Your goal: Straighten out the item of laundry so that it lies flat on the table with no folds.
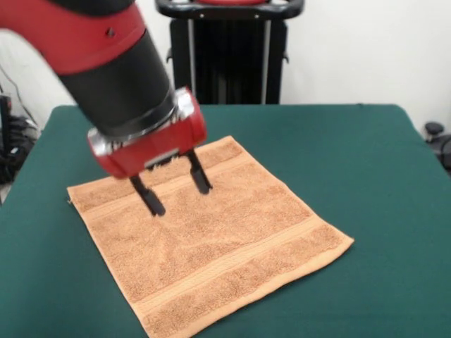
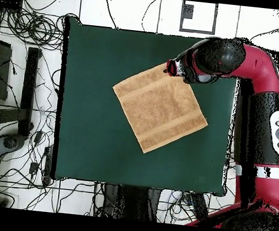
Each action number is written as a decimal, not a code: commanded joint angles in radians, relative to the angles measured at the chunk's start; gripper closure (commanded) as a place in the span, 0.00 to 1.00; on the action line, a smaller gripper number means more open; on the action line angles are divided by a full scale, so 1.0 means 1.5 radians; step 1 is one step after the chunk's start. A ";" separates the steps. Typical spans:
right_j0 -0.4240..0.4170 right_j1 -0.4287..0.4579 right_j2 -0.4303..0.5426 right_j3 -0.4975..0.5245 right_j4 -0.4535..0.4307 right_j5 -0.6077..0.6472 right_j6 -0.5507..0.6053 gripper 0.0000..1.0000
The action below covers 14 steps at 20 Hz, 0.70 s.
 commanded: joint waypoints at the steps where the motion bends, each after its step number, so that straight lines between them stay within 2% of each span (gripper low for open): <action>1: 0.006 -0.085 -0.015 0.200 0.015 -0.083 -0.022 0.00; 6: 0.004 -0.100 -0.024 0.254 0.017 -0.134 0.023 0.00; 14: 0.009 -0.123 -0.058 0.336 0.000 -0.261 0.091 0.00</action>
